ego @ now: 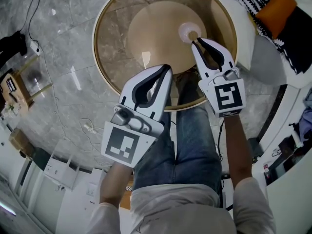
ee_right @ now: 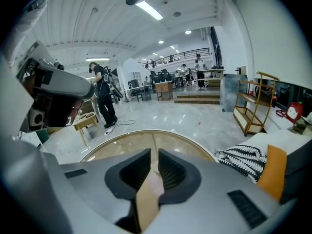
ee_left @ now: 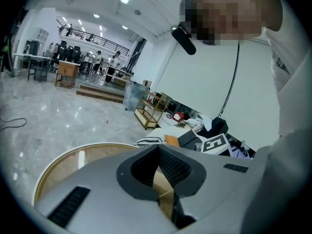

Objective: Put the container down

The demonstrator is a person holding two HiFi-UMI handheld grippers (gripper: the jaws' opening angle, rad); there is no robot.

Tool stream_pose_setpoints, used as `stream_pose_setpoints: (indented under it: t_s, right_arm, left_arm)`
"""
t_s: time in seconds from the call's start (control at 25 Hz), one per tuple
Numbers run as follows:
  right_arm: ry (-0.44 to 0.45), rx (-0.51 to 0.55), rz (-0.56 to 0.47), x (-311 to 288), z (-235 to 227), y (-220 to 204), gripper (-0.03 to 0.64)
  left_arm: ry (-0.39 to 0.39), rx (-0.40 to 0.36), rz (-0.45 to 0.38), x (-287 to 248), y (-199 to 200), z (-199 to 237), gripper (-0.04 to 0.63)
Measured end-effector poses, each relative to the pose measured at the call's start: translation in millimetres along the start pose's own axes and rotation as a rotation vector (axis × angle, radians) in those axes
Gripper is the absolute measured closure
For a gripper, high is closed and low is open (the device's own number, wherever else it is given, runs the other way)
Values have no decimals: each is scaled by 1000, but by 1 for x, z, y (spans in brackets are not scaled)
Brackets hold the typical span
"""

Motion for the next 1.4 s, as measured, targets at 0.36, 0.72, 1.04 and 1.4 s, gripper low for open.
stream_pose_setpoints:
  t_s: [0.36,0.72,1.04,1.4]
  right_arm:
    - [3,-35,-25,13,5,22,575]
    - [-17,-19,-42,28,9,34,583]
    - [-4,-31,-37,42,13,58,592]
    - [-29,-1,-32,60,16,71,598]
  left_arm:
    - [-11,3,-15,6,12,-1,577]
    - [-6,12,-27,15,22,-2,577]
    - [-28,22,-10,21,30,-12,577]
    - [-40,40,-51,30,53,-21,577]
Point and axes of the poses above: the fingertips, and each gripper's own axes: x backward along the fingers, z to its left, y out of its top, the point moved 1 cm from there along x, backward along the fingers, and after that the axes turned 4 degrees about z, right-handed, at the moved point
